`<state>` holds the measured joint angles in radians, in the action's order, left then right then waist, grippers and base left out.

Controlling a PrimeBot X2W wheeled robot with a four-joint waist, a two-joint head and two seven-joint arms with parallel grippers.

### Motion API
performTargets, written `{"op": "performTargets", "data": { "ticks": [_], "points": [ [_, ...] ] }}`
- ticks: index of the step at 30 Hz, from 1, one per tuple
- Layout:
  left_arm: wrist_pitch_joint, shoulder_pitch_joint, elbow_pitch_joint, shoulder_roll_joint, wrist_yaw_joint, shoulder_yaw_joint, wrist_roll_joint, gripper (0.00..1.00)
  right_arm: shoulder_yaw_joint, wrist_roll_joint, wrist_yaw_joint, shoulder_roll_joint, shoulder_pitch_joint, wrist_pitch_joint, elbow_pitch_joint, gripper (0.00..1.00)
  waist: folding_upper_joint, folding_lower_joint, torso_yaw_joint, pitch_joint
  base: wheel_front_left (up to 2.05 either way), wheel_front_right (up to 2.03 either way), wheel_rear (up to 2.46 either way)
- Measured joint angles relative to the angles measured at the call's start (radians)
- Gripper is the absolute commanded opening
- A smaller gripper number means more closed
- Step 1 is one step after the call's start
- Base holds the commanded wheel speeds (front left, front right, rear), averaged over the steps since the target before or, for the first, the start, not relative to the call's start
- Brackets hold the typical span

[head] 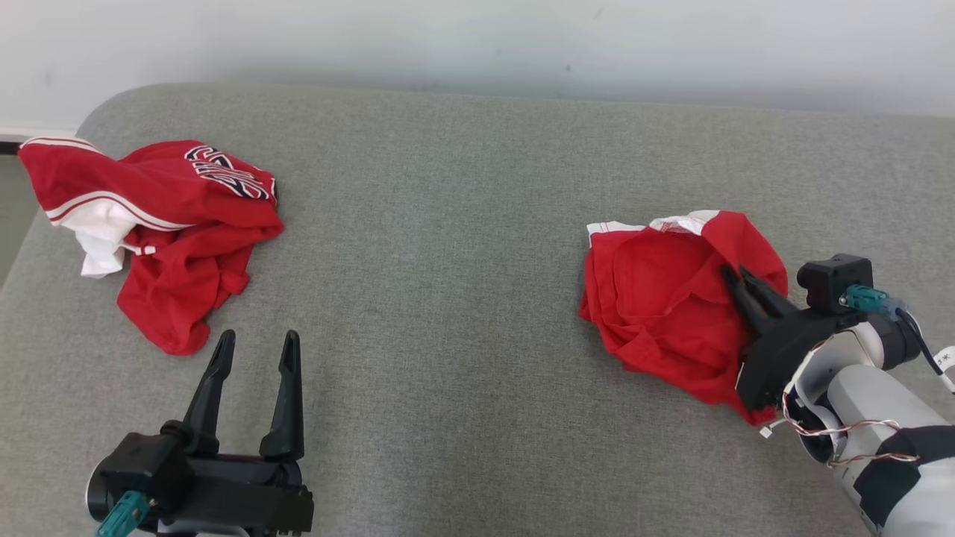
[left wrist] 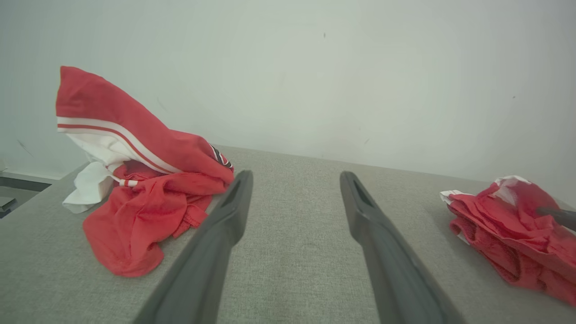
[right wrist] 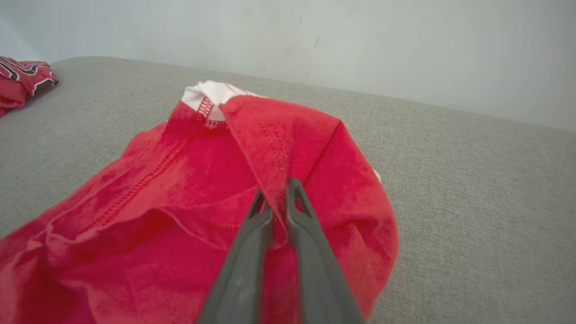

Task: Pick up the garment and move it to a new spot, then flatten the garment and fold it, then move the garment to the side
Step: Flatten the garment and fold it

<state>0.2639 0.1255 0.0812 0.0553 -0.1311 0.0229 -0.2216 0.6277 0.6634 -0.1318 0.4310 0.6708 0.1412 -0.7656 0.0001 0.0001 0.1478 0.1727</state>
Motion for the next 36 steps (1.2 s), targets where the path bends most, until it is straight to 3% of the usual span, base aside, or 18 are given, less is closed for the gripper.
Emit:
{"op": "performTargets", "data": {
  "ticks": [17, 18, 19, 20, 29, 33, 36],
  "points": [
    [0.0, 0.014, 0.014, -0.004, 0.0, 0.026, -0.004, 1.0, 0.009, 0.089, 0.0, -0.079, 0.115, -0.023, -0.01, 0.0, -0.0001, 0.0, 0.04, 0.003, 0.0, 0.0, 0.0],
    [0.0, 0.014, 0.016, -0.004, 0.0, 0.028, -0.005, 1.0, 0.013, 0.096, 0.0, -0.088, 0.115, -0.028, -0.02, 0.04, 0.0, 0.0, 0.042, 0.003, 0.0, 0.0, 0.0],
    [0.0, 0.014, 0.019, -0.004, 0.0, 0.03, -0.005, 1.0, 0.012, 0.102, 0.0, -0.094, 0.115, -0.025, -0.027, 0.61, 0.0, 0.0, 0.044, 0.002, 0.0, 0.0, 0.0],
    [0.0, 0.015, 0.021, -0.004, 0.0, 0.033, -0.007, 1.0, 0.012, 0.108, 0.0, -0.097, 0.116, -0.021, -0.035, 1.0, 0.0, 0.0, 0.046, 0.002, 0.0, 0.0, 0.0],
    [0.0, 0.014, 0.026, -0.005, 0.0, 0.035, -0.002, 1.0, 0.02, 0.135, 0.0, -0.082, 0.096, 0.092, -0.025, 1.0, 0.0, 0.0, 0.029, -0.013, 0.0, 0.0, 0.0],
    [0.0, 0.008, 0.023, -0.005, 0.0, 0.027, 0.003, 1.0, -0.022, 0.122, 0.0, -0.051, 0.055, 0.116, 0.017, 1.0, -0.0001, 0.0, 0.005, -0.026, 0.0, 0.0, 0.0],
    [0.0, 0.005, 0.018, -0.002, 0.0, 0.016, 0.008, 1.0, -0.108, 0.078, 0.0, -0.028, 0.01, 0.119, 0.093, 1.0, 0.0, 0.0, -0.017, -0.035, 0.0, 0.0, 0.0]
  ]
}}
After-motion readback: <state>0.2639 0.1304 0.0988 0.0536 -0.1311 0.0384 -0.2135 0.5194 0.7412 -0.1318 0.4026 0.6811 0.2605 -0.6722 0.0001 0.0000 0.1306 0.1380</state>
